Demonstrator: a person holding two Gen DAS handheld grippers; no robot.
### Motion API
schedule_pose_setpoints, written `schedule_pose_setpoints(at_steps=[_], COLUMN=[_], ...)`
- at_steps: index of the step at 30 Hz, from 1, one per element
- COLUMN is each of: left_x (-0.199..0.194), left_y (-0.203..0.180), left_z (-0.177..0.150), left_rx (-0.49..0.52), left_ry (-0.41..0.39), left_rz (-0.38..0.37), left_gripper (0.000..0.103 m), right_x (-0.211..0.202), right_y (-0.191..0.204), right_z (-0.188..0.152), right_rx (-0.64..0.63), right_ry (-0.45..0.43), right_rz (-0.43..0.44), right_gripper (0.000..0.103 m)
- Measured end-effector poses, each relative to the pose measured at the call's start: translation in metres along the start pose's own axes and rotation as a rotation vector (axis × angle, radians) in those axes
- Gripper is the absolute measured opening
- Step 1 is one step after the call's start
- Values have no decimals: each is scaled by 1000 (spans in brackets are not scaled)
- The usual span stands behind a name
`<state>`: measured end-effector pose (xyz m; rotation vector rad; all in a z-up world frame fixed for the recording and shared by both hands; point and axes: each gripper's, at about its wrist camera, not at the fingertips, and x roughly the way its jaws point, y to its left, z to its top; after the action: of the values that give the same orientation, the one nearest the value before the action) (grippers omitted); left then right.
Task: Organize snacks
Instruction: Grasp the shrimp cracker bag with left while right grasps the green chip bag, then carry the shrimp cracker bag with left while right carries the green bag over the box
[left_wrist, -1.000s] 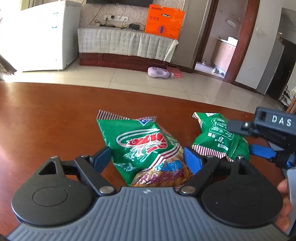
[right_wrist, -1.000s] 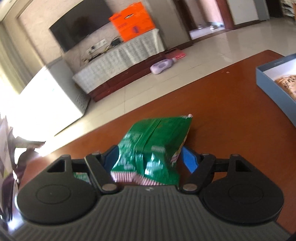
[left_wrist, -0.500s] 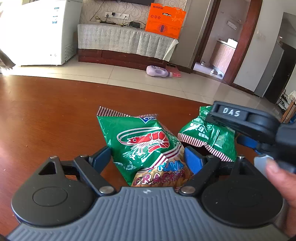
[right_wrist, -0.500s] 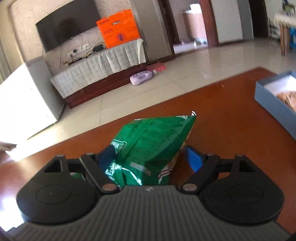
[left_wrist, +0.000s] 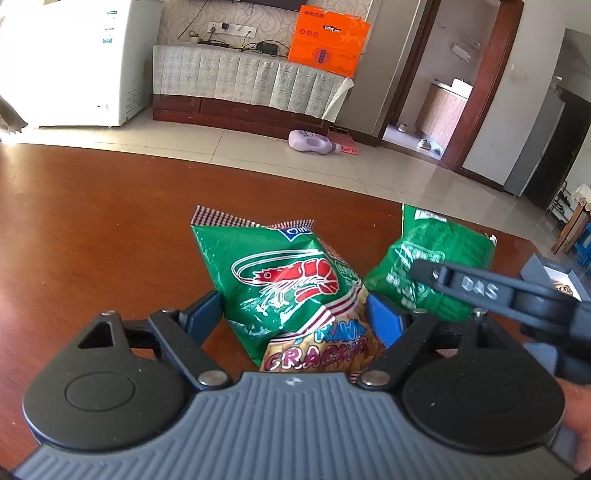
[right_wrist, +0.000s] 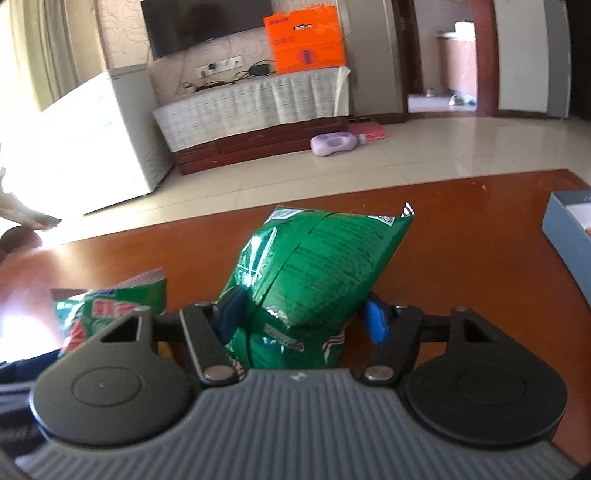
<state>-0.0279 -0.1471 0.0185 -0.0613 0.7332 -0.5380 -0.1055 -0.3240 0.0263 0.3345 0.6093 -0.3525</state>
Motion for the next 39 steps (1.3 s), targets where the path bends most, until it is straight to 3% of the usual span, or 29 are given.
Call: schedule_pose_setpoints(at_steps=[19,39], left_x=[-19,-87], left_y=[-39,-109], left_z=[-12,-38], left_rx=[45,91], left_ry=[-21,-72], left_rz=[6,-25], left_gripper=[64,62], right_x=[-90,-188], right_y=[-14,-44], right_z=[-22,-40], right_rx=[-108,-148], right_ry=[50,-45], right_rz=[28,84], right_gripper=[56,55])
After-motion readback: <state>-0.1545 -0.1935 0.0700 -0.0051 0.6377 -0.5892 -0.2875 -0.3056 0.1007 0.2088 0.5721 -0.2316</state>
